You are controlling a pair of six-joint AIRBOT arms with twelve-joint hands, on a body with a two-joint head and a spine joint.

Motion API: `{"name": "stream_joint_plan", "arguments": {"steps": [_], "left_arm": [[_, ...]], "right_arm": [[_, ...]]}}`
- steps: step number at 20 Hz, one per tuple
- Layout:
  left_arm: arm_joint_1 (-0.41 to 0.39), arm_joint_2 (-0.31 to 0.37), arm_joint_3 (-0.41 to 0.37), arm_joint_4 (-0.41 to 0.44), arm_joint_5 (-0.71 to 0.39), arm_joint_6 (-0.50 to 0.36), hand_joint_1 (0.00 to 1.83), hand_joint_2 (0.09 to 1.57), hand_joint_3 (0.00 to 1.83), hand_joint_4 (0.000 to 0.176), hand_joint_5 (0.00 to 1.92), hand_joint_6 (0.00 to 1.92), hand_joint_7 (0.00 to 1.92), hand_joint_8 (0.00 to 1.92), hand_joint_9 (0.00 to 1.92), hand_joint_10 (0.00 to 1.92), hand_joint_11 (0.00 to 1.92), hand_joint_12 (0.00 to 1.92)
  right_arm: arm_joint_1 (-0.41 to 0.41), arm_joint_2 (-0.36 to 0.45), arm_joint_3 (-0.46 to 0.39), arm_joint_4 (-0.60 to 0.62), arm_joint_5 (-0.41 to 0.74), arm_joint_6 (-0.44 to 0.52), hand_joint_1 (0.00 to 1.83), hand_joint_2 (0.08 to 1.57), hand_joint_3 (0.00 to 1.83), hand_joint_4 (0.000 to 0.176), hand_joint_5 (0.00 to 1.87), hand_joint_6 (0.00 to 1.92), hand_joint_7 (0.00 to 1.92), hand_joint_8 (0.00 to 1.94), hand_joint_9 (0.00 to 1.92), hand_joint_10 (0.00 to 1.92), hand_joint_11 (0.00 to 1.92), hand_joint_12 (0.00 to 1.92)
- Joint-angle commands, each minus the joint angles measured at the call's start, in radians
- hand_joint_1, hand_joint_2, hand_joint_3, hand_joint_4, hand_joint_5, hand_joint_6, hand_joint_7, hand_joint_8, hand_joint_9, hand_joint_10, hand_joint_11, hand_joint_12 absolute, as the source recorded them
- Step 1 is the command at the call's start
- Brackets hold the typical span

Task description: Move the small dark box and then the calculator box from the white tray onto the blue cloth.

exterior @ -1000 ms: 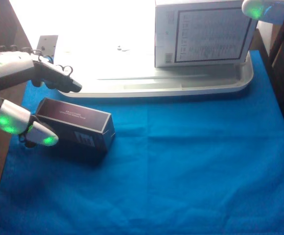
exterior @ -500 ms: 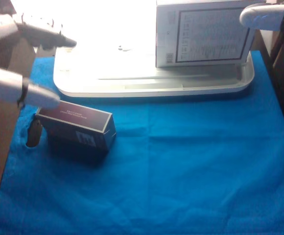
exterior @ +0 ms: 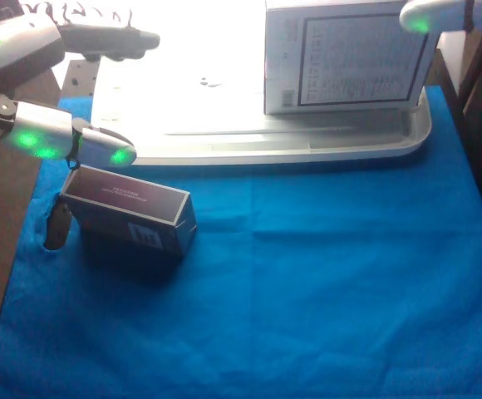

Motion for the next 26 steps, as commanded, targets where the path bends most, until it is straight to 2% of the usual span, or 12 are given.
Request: {"name": "stream_joint_plan", "arguments": {"steps": [1,4,7,8,11,13,14,16,18,21,24,26], "left_arm": [[-0.015,-0.004,-0.001,-0.037,-0.126,-0.006,0.82,0.81,0.00,0.065,0.26,0.00,0.42,0.00,0.33,0.19,0.00,1.13],[-0.025,-0.003,0.000,-0.046,-0.155,-0.006,0.82,0.78,0.00,0.081,0.24,0.00,0.36,0.00,0.34,0.04,0.00,1.03],[-0.050,-0.003,0.003,-0.047,-0.166,-0.006,0.79,0.81,0.01,0.110,0.14,0.00,0.27,0.00,0.28,0.00,0.00,0.68],[-0.054,-0.003,0.003,-0.050,-0.174,-0.006,0.79,0.82,0.01,0.120,0.12,0.01,0.25,0.01,0.24,0.01,0.00,0.54],[-0.071,-0.002,0.001,-0.057,-0.196,-0.007,0.76,0.78,0.00,0.142,0.07,0.00,0.19,0.00,0.19,0.00,0.00,0.38],[-0.076,0.001,-0.001,-0.068,-0.212,-0.007,0.73,0.78,0.00,0.136,0.05,0.00,0.15,0.00,0.15,0.00,0.00,0.34],[-0.076,0.003,-0.002,-0.078,-0.226,-0.007,0.71,0.78,0.00,0.150,0.03,0.00,0.13,0.00,0.12,0.00,0.00,0.29],[-0.078,0.004,-0.002,-0.089,-0.242,-0.007,0.68,0.78,0.00,0.146,0.02,0.00,0.13,0.00,0.12,0.00,0.00,0.28],[-0.085,0.004,-0.001,-0.090,-0.247,-0.007,0.66,0.82,0.01,0.123,0.00,0.00,0.13,0.00,0.13,0.01,0.00,0.29],[-0.093,0.003,-0.002,-0.097,-0.263,-0.007,0.64,0.82,0.00,0.118,0.00,0.00,0.18,0.00,0.15,0.00,0.00,0.26],[-0.092,0.003,-0.002,-0.102,-0.267,-0.007,0.65,0.81,0.00,0.097,0.00,0.00,0.20,0.00,0.18,0.01,0.00,0.17],[-0.091,0.003,-0.004,-0.102,-0.271,-0.007,0.63,0.82,0.00,0.091,0.00,0.00,0.19,0.00,0.17,0.00,0.00,0.26]], "right_arm": [[0.020,-0.003,0.007,0.031,0.083,0.011,0.76,0.69,0.00,0.089,0.30,0.00,0.45,0.00,0.41,0.01,0.01,1.14],[0.020,-0.016,0.029,0.024,0.020,0.012,0.77,0.69,0.00,0.071,0.29,0.00,0.46,0.00,0.42,0.00,0.06,1.01],[0.020,-0.030,0.049,0.021,-0.019,0.019,0.82,0.70,0.01,0.064,0.28,0.00,0.42,0.00,0.41,0.00,0.05,0.93],[0.020,-0.036,0.057,0.021,-0.023,0.025,0.82,0.73,0.00,0.042,0.29,0.00,0.42,0.00,0.45,0.01,0.12,0.91],[0.020,-0.049,0.073,0.020,-0.033,0.036,0.88,0.72,0.01,0.051,0.30,0.00,0.41,0.00,0.40,0.00,0.10,0.81],[0.020,-0.058,0.081,0.020,-0.035,0.038,0.90,0.74,0.00,0.036,0.33,0.00,0.45,0.00,0.41,0.00,0.07,0.77],[0.020,-0.064,0.088,0.020,-0.039,0.040,0.90,0.74,0.00,0.031,0.35,0.00,0.46,0.00,0.42,0.00,0.08,0.66],[0.020,-0.073,0.099,0.020,-0.043,0.050,0.90,0.75,0.00,0.024,0.36,0.00,0.47,0.00,0.43,0.00,0.09,0.64],[0.019,-0.087,0.112,0.019,-0.043,0.058,0.93,0.72,0.00,0.037,0.37,0.00,0.46,0.00,0.42,0.00,0.09,0.71],[0.019,-0.101,0.125,0.012,-0.048,0.059,0.98,0.70,0.00,0.000,0.42,0.01,0.56,0.01,0.44,0.01,0.00,0.66],[0.014,-0.114,0.139,0.006,-0.056,0.059,0.98,0.71,0.00,0.000,0.47,0.00,0.67,0.00,0.60,0.01,0.08,0.89],[0.009,-0.114,0.141,0.006,-0.063,0.059,1.01,0.71,0.00,0.000,0.49,0.00,0.75,0.00,0.69,0.01,0.24,0.76]]}}
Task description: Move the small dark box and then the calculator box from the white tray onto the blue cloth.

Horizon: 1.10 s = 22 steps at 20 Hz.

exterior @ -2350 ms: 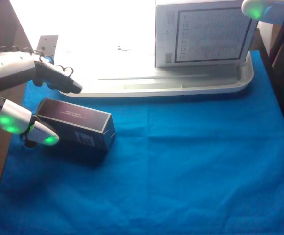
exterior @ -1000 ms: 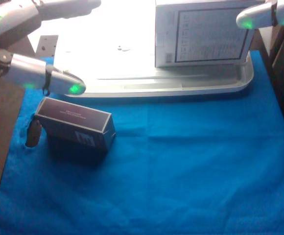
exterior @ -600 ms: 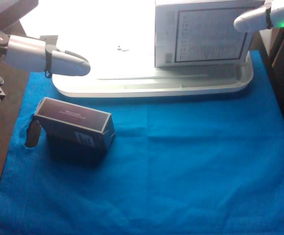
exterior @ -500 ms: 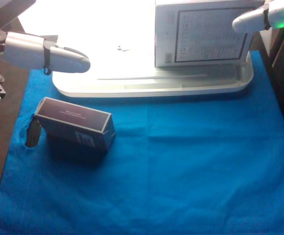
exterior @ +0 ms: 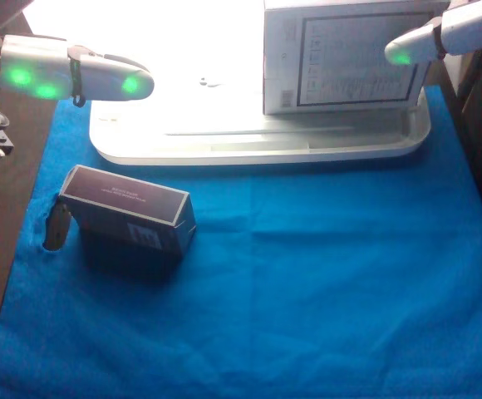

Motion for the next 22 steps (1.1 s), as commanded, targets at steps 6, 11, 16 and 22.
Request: {"name": "stream_joint_plan", "arguments": {"steps": [6,11,16,22], "left_arm": [[-0.005,0.000,-0.002,-0.044,-0.125,-0.007,0.66,0.79,0.00,0.110,0.02,0.00,0.23,0.00,0.20,0.00,0.00,0.40],[-0.001,-0.005,-0.002,-0.048,-0.125,-0.007,0.68,0.78,0.00,0.114,0.02,0.00,0.19,0.00,0.17,0.00,0.00,0.41],[0.040,-0.015,0.002,-0.086,-0.132,-0.006,0.66,0.78,0.00,0.119,0.03,0.00,0.19,0.00,0.19,0.00,0.00,0.40],[0.057,-0.023,0.012,-0.108,-0.107,-0.005,0.73,0.82,0.00,0.135,0.04,0.00,0.18,0.00,0.16,0.00,0.00,0.39]], "right_arm": [[-0.016,-0.023,0.031,0.032,0.099,0.035,1.34,0.92,0.01,0.000,0.93,0.01,1.34,0.18,1.15,0.05,0.54,1.01],[-0.019,-0.029,0.035,0.027,0.100,0.044,1.29,1.02,0.00,0.000,1.15,0.53,1.29,0.62,1.45,0.07,1.11,0.99],[-0.016,-0.016,0.011,-0.046,0.172,0.123,1.28,1.09,0.00,0.000,0.94,0.83,1.16,0.88,1.51,0.10,1.18,1.06],[0.004,0.021,-0.059,-0.063,0.223,0.122,1.13,1.18,0.00,0.000,0.86,1.16,1.40,0.13,1.51,0.16,1.19,1.08]]}}
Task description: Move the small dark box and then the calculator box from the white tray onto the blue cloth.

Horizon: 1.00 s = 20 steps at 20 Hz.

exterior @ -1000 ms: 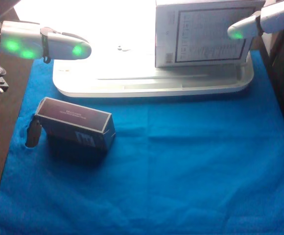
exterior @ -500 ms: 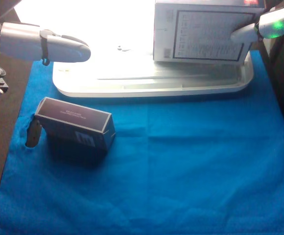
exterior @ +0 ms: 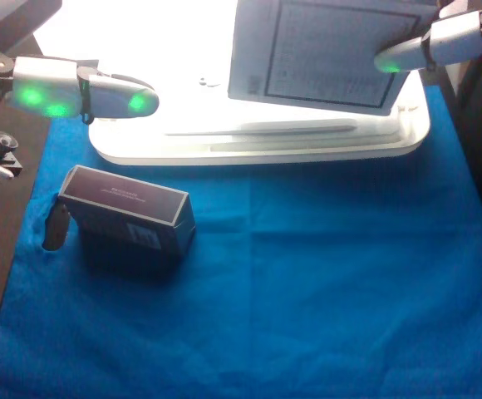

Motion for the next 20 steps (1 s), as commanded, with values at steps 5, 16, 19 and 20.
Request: {"name": "stream_joint_plan", "arguments": {"steps": [5,16,19,20], "left_arm": [[0.045,0.022,-0.002,-0.099,-0.104,0.016,0.72,0.81,0.00,0.124,0.00,0.00,0.13,0.00,0.11,0.00,0.00,0.40],[0.088,0.071,-0.010,-0.173,-0.088,0.068,0.76,0.73,0.00,0.176,0.06,0.00,0.24,0.00,0.17,0.00,0.02,0.36],[0.092,0.072,-0.011,-0.182,-0.088,0.076,0.79,0.72,0.00,0.176,0.08,0.01,0.24,0.00,0.17,0.00,0.01,0.36],[0.093,0.072,-0.011,-0.183,-0.088,0.077,0.80,0.73,0.00,0.176,0.09,0.00,0.25,0.00,0.18,0.00,0.00,0.40]], "right_arm": [[0.027,0.018,-0.056,0.000,0.152,0.011,1.14,1.16,0.00,0.000,0.88,1.12,1.44,0.04,1.42,0.45,1.18,1.22],[0.027,0.092,-0.182,-0.093,0.206,0.011,1.13,1.18,0.00,0.000,0.86,1.15,1.42,0.01,1.41,0.48,1.23,1.16],[0.026,0.128,-0.225,-0.110,0.206,0.010,1.14,1.17,0.00,0.000,0.88,1.13,1.45,0.01,1.39,0.53,1.21,1.22],[0.023,0.140,-0.242,-0.118,0.206,0.010,1.13,1.17,0.00,0.000,0.87,1.14,1.46,0.01,1.39,0.55,1.21,1.21]]}}
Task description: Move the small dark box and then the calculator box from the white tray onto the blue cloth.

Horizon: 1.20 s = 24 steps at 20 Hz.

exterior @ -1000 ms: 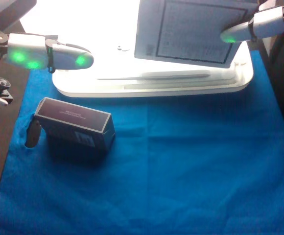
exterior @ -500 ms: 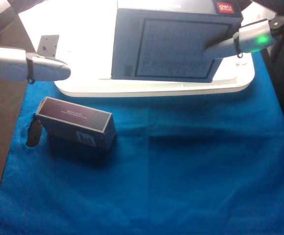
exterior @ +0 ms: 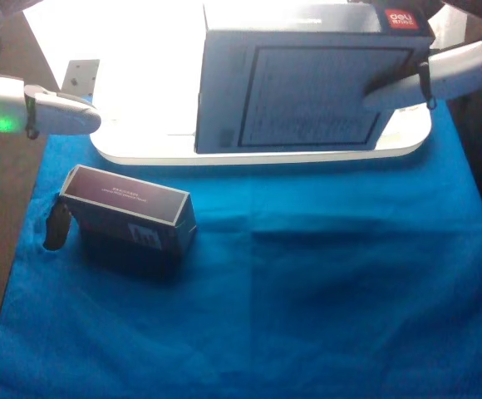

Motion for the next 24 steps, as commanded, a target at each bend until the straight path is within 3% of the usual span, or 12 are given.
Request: {"name": "stream_joint_plan", "arguments": {"steps": [1,5,15,16,17,18,19,20,21,22,24], "left_arm": [[-0.006,0.007,-0.003,-0.031,-0.115,0.000,0.80,0.73,0.00,0.176,0.10,0.00,0.25,0.00,0.19,0.00,0.00,0.41],[-0.003,0.006,-0.005,-0.038,-0.112,0.008,0.79,0.74,0.00,0.176,0.10,0.00,0.26,0.00,0.21,0.00,0.00,0.48],[0.018,0.008,-0.026,-0.043,-0.145,0.015,0.82,0.83,0.01,0.176,0.07,0.00,0.23,0.00,0.18,0.00,0.01,0.43],[0.021,0.008,-0.028,-0.045,-0.151,0.015,0.81,0.84,0.00,0.169,0.05,0.00,0.21,0.00,0.17,0.00,0.00,0.47],[0.023,0.008,-0.031,-0.045,-0.154,0.015,0.81,0.83,0.00,0.170,0.05,0.00,0.22,0.00,0.18,0.00,0.00,0.52],[0.024,0.008,-0.032,-0.045,-0.155,0.016,0.81,0.82,0.00,0.169,0.05,0.00,0.23,0.00,0.19,0.00,0.00,0.55],[0.026,0.008,-0.032,-0.045,-0.156,0.016,0.80,0.82,0.00,0.169,0.05,0.00,0.23,0.00,0.19,0.00,0.00,0.54],[0.027,0.008,-0.032,-0.045,-0.156,0.016,0.81,0.82,0.00,0.171,0.05,0.00,0.23,0.00,0.19,0.00,0.00,0.54],[0.027,0.008,-0.032,-0.045,-0.156,0.016,0.81,0.82,0.00,0.172,0.06,0.00,0.23,0.00,0.19,0.00,0.00,0.54],[0.028,0.008,-0.033,-0.045,-0.157,0.016,0.81,0.81,0.00,0.175,0.05,0.00,0.23,0.00,0.19,0.00,0.00,0.54],[0.029,0.007,-0.034,-0.045,-0.157,0.016,0.81,0.81,0.00,0.172,0.05,0.00,0.23,0.00,0.18,0.00,0.00,0.51]], "right_arm": [[0.013,0.008,-0.011,0.039,0.114,0.010,1.14,1.17,0.00,0.000,0.88,1.13,1.47,0.02,1.40,0.55,1.21,1.19],[-0.021,0.031,-0.045,0.037,0.114,0.002,1.14,1.15,0.00,0.000,0.90,1.08,1.50,0.02,1.43,0.69,1.26,1.29],[-0.105,0.019,-0.054,0.060,0.113,-0.026,1.14,1.17,0.00,0.000,0.88,1.12,1.40,0.00,1.28,0.69,1.15,1.25],[-0.110,0.019,-0.053,0.061,0.113,-0.026,1.24,1.14,0.00,0.000,0.89,0.88,1.13,0.88,1.26,0.77,1.14,1.32],[-0.114,0.019,-0.054,0.064,0.113,-0.026,1.26,1.14,0.00,0.000,0.87,0.89,1.06,1.07,1.23,0.81,1.11,1.39],[-0.117,0.019,-0.055,0.064,0.114,-0.026,1.09,1.04,0.00,0.000,0.84,0.36,1.09,0.73,1.21,0.91,1.07,1.52],[-0.117,0.021,-0.058,0.064,0.114,-0.026,1.02,1.00,0.00,0.000,0.85,0.12,1.18,0.57,1.20,1.03,1.07,1.57],[-0.117,0.025,-0.061,0.062,0.114,-0.026,0.92,0.97,0.00,0.000,0.80,0.03,1.17,0.42,1.07,1.07,0.91,1.60],[-0.117,0.027,-0.064,0.060,0.114,-0.026,0.86,0.96,0.00,0.000,0.78,0.00,1.11,0.28,0.92,0.92,0.69,1.58],[-0.117,0.030,-0.067,0.058,0.114,-0.026,0.74,0.96,0.00,0.000,0.72,0.00,0.93,0.10,0.73,0.59,0.37,1.51],[-0.117,0.033,-0.071,0.057,0.115,-0.026,0.68,0.97,0.00,0.000,0.60,0.00,0.76,0.00,0.62,0.15,0.07,1.35]]}}
